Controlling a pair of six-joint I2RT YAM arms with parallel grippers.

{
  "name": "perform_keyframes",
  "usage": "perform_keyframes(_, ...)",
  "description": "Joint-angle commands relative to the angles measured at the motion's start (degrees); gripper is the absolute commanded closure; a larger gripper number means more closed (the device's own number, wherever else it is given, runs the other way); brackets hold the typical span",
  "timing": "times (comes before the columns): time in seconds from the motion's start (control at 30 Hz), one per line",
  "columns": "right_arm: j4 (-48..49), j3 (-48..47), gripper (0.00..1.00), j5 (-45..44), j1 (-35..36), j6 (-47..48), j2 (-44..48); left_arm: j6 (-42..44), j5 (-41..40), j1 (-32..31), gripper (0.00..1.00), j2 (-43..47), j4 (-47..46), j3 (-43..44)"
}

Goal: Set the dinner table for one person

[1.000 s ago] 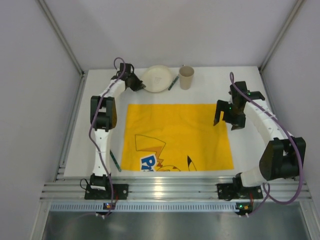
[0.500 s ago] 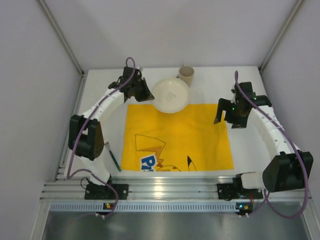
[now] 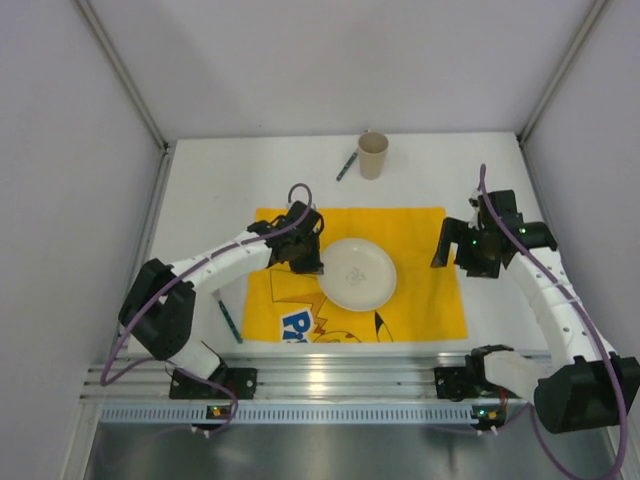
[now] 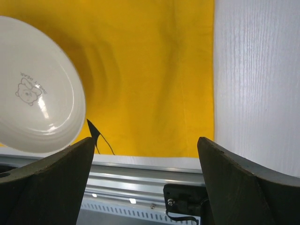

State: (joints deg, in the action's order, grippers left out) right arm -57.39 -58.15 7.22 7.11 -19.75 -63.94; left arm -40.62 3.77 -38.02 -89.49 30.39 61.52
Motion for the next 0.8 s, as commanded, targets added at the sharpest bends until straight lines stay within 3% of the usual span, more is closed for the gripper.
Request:
perform_keyframes(0.0,-1.06,0.84,0.08,0.60,0.53,-0.64,3.55,-4.02,-6.40,-1.18,1.00,2.40,-2.70,-1.74)
perform_keyframes(0.03,-1.41,1.37,0.08,0.69,0.62,-0.56,3.91,-4.38,-8.50,-1.70,0.94,2.05,-2.71,-1.92)
perform_keyframes(0.1,-1.94,1.81,0.08,0.86,0.79,-0.82,5.05,-5.51,-10.53,-2.06,0.70,0.90,-2.09,-1.49)
perform_keyframes(0.13,-2.11,1.90,0.08,1.21,1.14,-0.91,5.40,-5.87,-11.67,-2.23,0.55,-0.23,-0.61,-1.14)
perform_keyframes(0.17,-2.38,1.90,0.08,1.39,1.32,-1.08,5.76,-6.31,-14.12,-2.32,0.28,-0.77,0.79,-0.53)
perform_keyframes(0.2,-2.47,1.81,0.08,1.65,1.32,-1.26,6.19,-6.92,-15.62,-2.50,0.17,-0.94,2.46,1.31)
perform_keyframes(0.33,-3.87,1.11,0.08,1.48,1.76,-1.17,6.90,-9.81,-25.98,-2.41,0.11,3.60,13.52,5.01)
perform_keyframes(0.4,-4.14,0.85,0.08,1.57,1.85,-1.35,7.51,-18.38,-34.93,-0.32,0.07,6.68,26.79,5.90)
perform_keyframes(0.5,-4.40,0.93,0.08,2.18,2.11,-1.61,8.31,-23.69,-35.68,3.73,0.10,14.33,33.50,0.20)
perform_keyframes(0.7,-3.44,2.95,0.08,3.50,2.64,-1.87,8.57,-26.52,-30.23,19.18,0.11,30.77,32.11,-17.46)
perform_keyframes(0.77,-3.08,3.39,0.08,3.76,2.90,-1.96,8.40,-28.10,-29.79,20.44,0.10,33.49,31.92,-21.94)
